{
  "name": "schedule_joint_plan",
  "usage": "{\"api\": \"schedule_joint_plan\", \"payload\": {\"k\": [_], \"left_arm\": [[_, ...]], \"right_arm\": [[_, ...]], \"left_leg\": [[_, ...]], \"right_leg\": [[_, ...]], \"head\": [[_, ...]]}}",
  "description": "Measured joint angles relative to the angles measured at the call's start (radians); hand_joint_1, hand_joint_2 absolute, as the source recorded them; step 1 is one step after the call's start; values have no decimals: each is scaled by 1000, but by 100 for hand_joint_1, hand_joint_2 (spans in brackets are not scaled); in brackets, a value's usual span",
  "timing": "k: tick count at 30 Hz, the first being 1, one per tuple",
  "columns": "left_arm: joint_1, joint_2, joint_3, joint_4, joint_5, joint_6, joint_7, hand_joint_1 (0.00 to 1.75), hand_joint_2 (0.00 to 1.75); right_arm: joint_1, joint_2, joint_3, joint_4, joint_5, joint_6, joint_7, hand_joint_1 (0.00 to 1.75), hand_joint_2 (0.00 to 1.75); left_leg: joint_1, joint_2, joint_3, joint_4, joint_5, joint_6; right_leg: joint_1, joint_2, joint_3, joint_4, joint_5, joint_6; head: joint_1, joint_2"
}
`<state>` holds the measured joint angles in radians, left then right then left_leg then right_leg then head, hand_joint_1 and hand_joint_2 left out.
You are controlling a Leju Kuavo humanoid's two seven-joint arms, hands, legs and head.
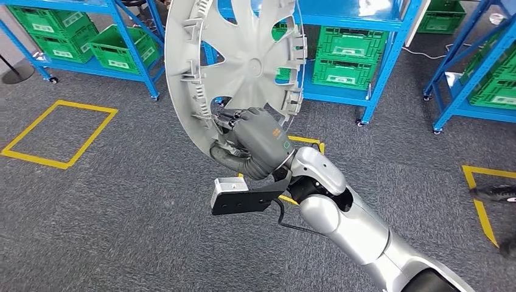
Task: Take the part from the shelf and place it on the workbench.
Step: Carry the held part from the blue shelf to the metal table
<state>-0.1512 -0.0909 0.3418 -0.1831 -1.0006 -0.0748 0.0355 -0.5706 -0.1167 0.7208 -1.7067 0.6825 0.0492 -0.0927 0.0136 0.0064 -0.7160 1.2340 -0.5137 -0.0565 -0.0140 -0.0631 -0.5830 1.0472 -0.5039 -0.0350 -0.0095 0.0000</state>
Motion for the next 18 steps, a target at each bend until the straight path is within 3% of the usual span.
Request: {"api": "schedule_joint_plan", "payload": {"k": [2,3,4,6,8,10,12,13,14,16,18], "left_arm": [[-2,0,0,-1,0,0,0,0,175],[-3,0,0,-1,0,0,-1,0,175],[-4,0,0,-1,0,0,-1,0,175],[-2,0,0,-1,0,0,0,0,175],[-1,-1,0,-1,0,0,0,0,175],[-4,-1,0,-1,0,0,0,0,175],[-5,-1,0,-1,0,0,0,0,175],[-5,-1,0,-1,0,0,0,0,175],[-4,-1,0,0,0,0,0,0,175],[-3,-1,0,0,0,0,0,0,175],[-4,-1,0,0,-1,0,0,0,175]], "right_arm": [[-1,1,0,0,0,0,0,175,175],[-2,1,0,0,0,0,-1,175,175],[-2,1,0,0,0,0,-1,175,175],[-3,2,-1,0,0,0,-1,175,175],[-4,3,-1,-1,0,0,0,175,175],[-4,3,-1,-1,0,0,-1,175,175],[-3,1,-1,-1,0,2,-2,175,175],[-3,1,-1,-1,0,2,-2,175,175],[-3,1,-1,-1,0,3,-2,175,175],[-5,1,-1,-1,0,3,-2,175,175],[-8,1,-1,-1,0,3,-2,175,175]], "left_leg": [[-5,41,79,-139,41,8],[-9,55,100,-181,50,14],[-13,61,107,-198,51,21],[-14,39,103,-201,57,35],[-10,19,103,-209,65,50],[-8,-1,101,-214,70,61],[-10,-25,97,-212,72,66],[-11,-38,96,-210,72,66],[-11,-51,94,-207,73,66],[-11,-79,92,-200,73,63],[-11,-103,84,-192,74,52]], "right_leg": [[4,-19,3,0,-1,7],[7,-28,3,0,-1,13],[10,-36,4,-1,-1,20],[11,-49,6,-5,0,33],[7,-19,-3,20,-22,44],[3,36,-50,123,-80,48],[4,58,-113,250,-129,48],[4,60,-128,277,-129,47],[4,62,-124,264,-109,46],[2,81,-66,142,-40,41],[-1,113,-16,33,-2,38]], "head": [[0,0],[1,0],[2,0],[3,0],[4,0],[6,0],[7,0],[7,0],[8,0],[8,0],[8,0]]}}
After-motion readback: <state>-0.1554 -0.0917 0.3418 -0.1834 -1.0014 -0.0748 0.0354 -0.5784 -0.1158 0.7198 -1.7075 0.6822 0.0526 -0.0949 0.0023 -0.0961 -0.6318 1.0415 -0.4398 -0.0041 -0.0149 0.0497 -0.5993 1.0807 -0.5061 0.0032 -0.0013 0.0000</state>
